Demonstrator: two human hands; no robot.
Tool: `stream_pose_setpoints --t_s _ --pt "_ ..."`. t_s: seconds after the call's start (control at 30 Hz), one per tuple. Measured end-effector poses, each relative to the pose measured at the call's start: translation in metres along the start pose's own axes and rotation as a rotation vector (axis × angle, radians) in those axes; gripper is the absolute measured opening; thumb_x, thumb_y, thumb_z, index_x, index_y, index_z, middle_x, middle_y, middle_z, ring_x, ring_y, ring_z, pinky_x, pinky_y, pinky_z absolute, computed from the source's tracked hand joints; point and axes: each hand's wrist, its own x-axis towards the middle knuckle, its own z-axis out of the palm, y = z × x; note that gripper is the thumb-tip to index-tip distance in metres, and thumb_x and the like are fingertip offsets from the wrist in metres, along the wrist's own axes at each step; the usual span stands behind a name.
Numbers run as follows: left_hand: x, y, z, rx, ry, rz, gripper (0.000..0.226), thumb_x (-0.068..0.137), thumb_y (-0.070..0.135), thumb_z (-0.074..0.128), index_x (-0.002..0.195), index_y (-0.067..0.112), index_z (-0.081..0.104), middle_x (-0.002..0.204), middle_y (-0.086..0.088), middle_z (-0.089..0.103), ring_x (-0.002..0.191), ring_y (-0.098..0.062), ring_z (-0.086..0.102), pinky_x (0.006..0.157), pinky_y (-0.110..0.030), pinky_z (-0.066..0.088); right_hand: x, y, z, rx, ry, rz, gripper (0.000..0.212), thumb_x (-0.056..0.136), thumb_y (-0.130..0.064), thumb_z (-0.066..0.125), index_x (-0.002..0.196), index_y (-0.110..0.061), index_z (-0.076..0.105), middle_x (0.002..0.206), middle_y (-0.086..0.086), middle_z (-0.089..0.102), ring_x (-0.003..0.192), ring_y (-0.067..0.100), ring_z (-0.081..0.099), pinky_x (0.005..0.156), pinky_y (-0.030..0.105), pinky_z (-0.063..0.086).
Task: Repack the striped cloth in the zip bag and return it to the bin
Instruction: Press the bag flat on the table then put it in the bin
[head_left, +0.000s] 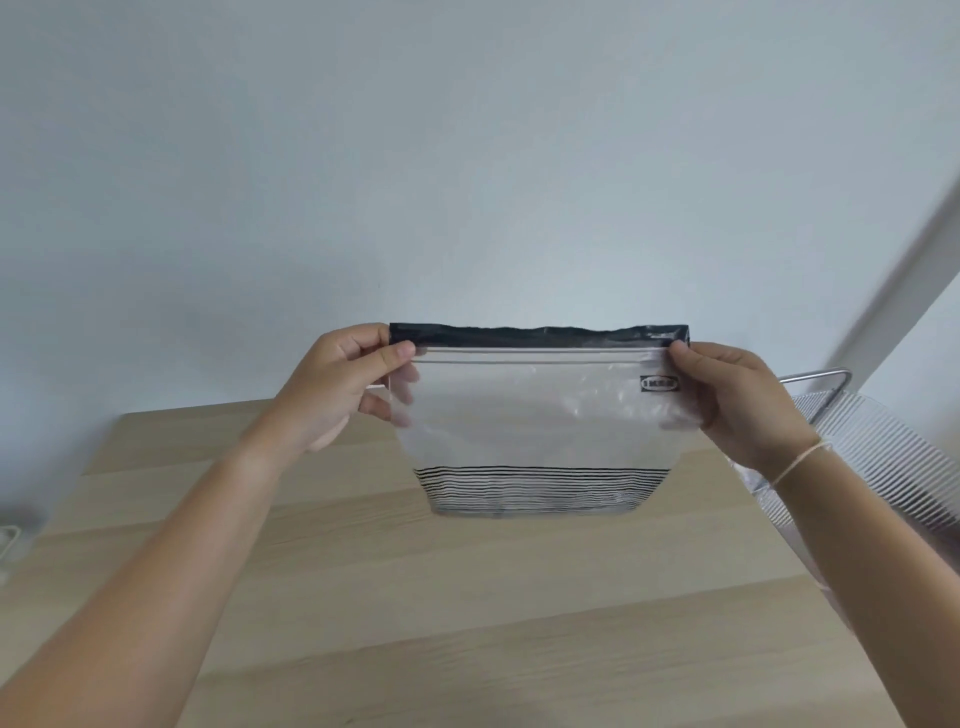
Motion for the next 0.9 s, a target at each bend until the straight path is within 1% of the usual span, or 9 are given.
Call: stream_pose_setpoints --t_s 0.1,0.23,0.3,0.37,0.43,0.47,0.57,0.7,0.9 --pt "0.001 -0.002 -0.004 -0.033 0.012 -0.034 0.014 0.074 0.030 0.062 0.076 0.019 0.071 0.062 0.005 0.065 0.050 -0.010 0.058 0.038 -0.026 0.049 0.002 -0.004 0.002 -0.008 -0.063 0.051 0.023 0.077 -0.028 0.058 0.074 -0.014 0.075 0.054 -0.002 0.065 0.040 0.010 0.054 0.042 0.022 0.053" --pt "0.010 -0.039 -0.004 -0.030 0.081 -0.214 0.014 0.086 0.021 0.059 0.077 0.017 0.069 0.059 0.006 0.065 0.044 -0.007 0.056 0.036 -0.024 0.047 0.017 0.021 0.009 -0.176 0.061 0.183 0.028 0.090 -0.023 0.054 0.071 -0.012 0.073 0.056 0.002 0.063 0.034 0.008 0.050 0.039 0.025 0.052" --pt "0.014 -0.069 -0.001 -0.001 0.126 -0.307 0.014 0.088 0.019 0.057 0.078 0.014 0.066 0.063 0.002 0.063 0.043 -0.007 0.056 0.037 -0.025 0.049 0.028 0.045 0.012 -0.270 0.151 0.235 0.022 0.090 -0.024 0.055 0.085 -0.008 0.069 0.065 0.004 0.061 0.035 0.009 0.051 0.041 0.028 0.054" --pt "0.016 -0.101 0.005 0.017 0.199 -0.362 0.013 0.090 0.018 0.056 0.079 0.015 0.064 0.073 -0.003 0.061 0.046 -0.007 0.057 0.041 -0.025 0.052 0.039 0.073 0.016 -0.375 0.226 0.243 0.029 0.089 -0.025 0.055 0.107 -0.003 0.062 0.077 0.003 0.061 0.046 0.014 0.056 0.056 0.035 0.059" --pt "0.018 -0.131 0.011 0.067 0.297 -0.383 0.014 0.092 0.019 0.052 0.095 0.016 0.065 0.088 -0.006 0.063 0.065 -0.012 0.061 0.055 -0.027 0.056 0.047 0.100 0.020 -0.504 0.265 0.224 0.042 0.089 -0.029 0.054 0.126 -0.008 0.052 0.098 0.005 0.063 0.076 0.023 0.064 0.081 0.042 0.055" --pt "0.019 -0.143 0.014 0.144 0.328 -0.387 0.022 0.092 0.022 0.050 0.110 0.017 0.062 0.101 -0.006 0.065 0.083 -0.016 0.063 0.071 -0.031 0.056 0.049 0.110 0.023 -0.585 0.264 0.211 0.046 0.089 -0.031 0.053 0.131 -0.012 0.047 0.111 0.007 0.061 0.095 0.026 0.062 0.093 0.044 0.049" --pt "0.019 -0.171 0.021 0.491 0.323 -0.391 0.049 0.092 0.030 0.048 0.139 0.017 0.038 0.140 -0.006 0.048 0.129 -0.023 0.044 0.108 -0.037 0.035 0.045 0.141 0.033 -0.765 0.185 0.186 0.052 0.090 -0.035 0.050 0.138 -0.018 0.037 0.140 0.006 0.046 0.122 0.024 0.049 0.104 0.038 0.036" --pt "0.017 -0.200 0.043 0.679 0.171 -0.302 0.053 0.094 0.032 0.044 0.143 0.017 0.028 0.152 -0.007 0.030 0.140 -0.021 0.024 0.113 -0.032 0.019 0.036 0.186 0.049 -0.945 0.040 0.128 0.054 0.091 -0.034 0.049 0.140 -0.019 0.032 0.152 0.008 0.029 0.139 0.022 0.028 0.113 0.035 0.024" --pt "0.016 -0.238 0.073 0.963 -0.025 -0.272 0.060 0.095 0.042 0.032 0.147 0.022 0.009 0.158 -0.010 -0.004 0.145 -0.027 -0.003 0.116 -0.041 -0.001 0.031 0.233 0.061 -1.299 -0.041 0.128 0.061 0.091 -0.050 0.035 0.145 -0.032 0.011 0.158 0.002 0.002 0.145 0.025 0.000 0.117 0.045 0.003"
